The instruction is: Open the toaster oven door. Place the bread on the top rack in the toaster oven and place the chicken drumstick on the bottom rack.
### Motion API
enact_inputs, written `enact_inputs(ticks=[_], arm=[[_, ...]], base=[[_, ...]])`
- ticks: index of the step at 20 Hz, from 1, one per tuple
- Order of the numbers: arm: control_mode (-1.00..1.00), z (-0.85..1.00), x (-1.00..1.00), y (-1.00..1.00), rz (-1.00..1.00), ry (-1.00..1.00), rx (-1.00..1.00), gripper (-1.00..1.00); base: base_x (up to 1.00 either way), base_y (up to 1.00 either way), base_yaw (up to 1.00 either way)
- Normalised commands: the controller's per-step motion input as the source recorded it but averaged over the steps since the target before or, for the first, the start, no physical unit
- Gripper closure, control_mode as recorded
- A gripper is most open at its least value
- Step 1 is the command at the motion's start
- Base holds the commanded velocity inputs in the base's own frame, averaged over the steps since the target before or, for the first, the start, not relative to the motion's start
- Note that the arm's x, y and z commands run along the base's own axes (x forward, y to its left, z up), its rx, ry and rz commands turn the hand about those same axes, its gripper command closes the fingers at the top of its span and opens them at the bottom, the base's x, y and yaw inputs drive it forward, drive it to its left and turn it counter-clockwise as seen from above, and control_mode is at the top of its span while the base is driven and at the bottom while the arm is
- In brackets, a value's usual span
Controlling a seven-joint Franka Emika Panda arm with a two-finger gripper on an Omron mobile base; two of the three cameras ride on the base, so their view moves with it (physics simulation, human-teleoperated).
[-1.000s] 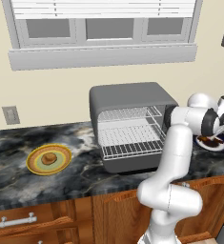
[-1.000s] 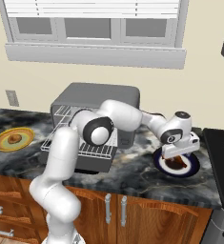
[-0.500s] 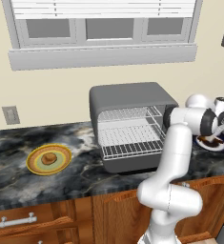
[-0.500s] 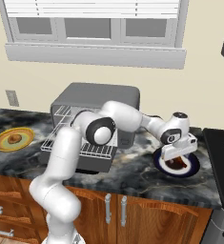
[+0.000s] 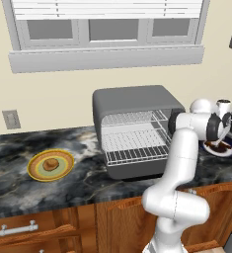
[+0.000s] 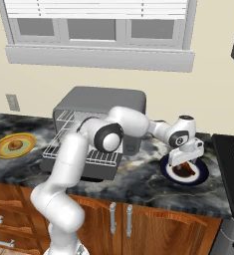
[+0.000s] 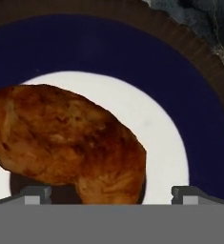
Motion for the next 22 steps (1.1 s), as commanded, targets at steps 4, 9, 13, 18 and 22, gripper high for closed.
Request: enact_inputs(ticks=[4, 9, 13, 18, 22], arm=[[-1.0, -0.14, 0.0, 0.0, 0.08, 0.07, 0.0, -1.0], [-1.0, -0.14, 0.0, 0.0, 0.08, 0.04, 0.01, -1.0], [-1.0, -0.1, 0.0, 0.0, 0.06, 0.0, 0.03, 1.0], [-1.0, -0.03, 0.0, 0.0, 0.05, 0.03, 0.03, 1.0], [-1.0, 0.0, 0.0, 0.0, 0.03, 0.04, 0.05, 1.0]], base=[[0.0, 0.0, 0.0], [0.0, 0.0, 0.0], [0.0, 0.0, 0.0], [0.0, 0.0, 0.0], [0.0, 0.0, 0.0]])
